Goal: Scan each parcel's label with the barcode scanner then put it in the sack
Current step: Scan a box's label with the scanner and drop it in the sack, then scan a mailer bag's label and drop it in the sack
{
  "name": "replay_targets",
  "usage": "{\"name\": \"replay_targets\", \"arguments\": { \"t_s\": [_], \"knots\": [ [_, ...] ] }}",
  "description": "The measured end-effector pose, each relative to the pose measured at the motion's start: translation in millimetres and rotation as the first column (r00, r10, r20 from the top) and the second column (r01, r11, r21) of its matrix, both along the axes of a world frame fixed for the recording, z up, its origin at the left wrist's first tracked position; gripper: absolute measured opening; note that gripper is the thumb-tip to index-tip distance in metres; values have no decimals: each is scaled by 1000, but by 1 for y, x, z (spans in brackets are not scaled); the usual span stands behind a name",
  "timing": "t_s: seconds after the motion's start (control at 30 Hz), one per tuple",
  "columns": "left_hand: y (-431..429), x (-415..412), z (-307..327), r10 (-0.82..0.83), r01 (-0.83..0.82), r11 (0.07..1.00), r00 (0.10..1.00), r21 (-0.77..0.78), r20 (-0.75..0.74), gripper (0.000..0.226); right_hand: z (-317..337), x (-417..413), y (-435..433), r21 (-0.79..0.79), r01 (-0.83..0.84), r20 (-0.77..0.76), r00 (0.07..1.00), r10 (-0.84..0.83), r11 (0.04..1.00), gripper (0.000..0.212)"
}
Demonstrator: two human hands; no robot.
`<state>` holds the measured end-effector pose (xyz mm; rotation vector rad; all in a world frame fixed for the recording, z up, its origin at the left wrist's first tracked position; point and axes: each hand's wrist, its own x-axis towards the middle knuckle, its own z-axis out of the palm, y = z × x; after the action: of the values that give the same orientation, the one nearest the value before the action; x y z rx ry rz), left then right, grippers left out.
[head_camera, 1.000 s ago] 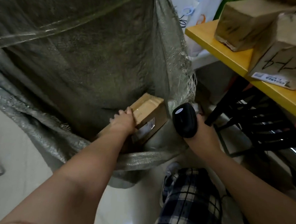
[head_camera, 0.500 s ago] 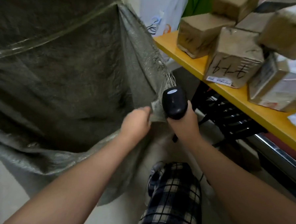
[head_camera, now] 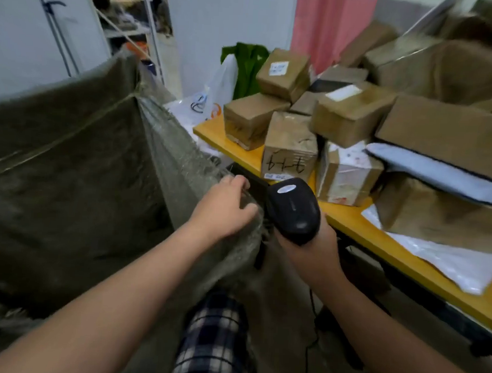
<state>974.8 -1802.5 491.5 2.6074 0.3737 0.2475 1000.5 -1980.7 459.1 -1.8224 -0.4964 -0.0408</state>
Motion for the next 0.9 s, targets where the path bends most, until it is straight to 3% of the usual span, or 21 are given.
{"name": "replay_targets", "arguments": {
  "t_s": [0.2,0.4,0.47,0.57,0.67,0.77,0.9],
  "knots": [
    [-54,6,48,-45,47,999,948,0,314,45,47,-7,-49,156,110,55,991,-120,982,57],
    [-123,29,90,-209,180,977,898,112,387,57,90,-10,-109,295,253,52,959,-280,921,49],
    [-148,44,102,-318,245,944,860,222,400,64,100,-7,-132,324,300,57,941,-335,897,46],
    [-178,75,119,-507,303,814,788,497,350,73,105,2,-163,374,368,47,909,-414,851,49],
    [-190,108,133,-584,319,645,792,694,179,86,104,15,-181,382,393,12,903,-429,837,52],
    [-192,131,139,-592,357,559,804,748,58,96,99,28,-183,369,377,-54,921,-385,850,53],
    [-196,143,144,-671,424,505,741,751,33,91,94,43,-177,422,448,-179,894,-412,788,48]
  ]
}}
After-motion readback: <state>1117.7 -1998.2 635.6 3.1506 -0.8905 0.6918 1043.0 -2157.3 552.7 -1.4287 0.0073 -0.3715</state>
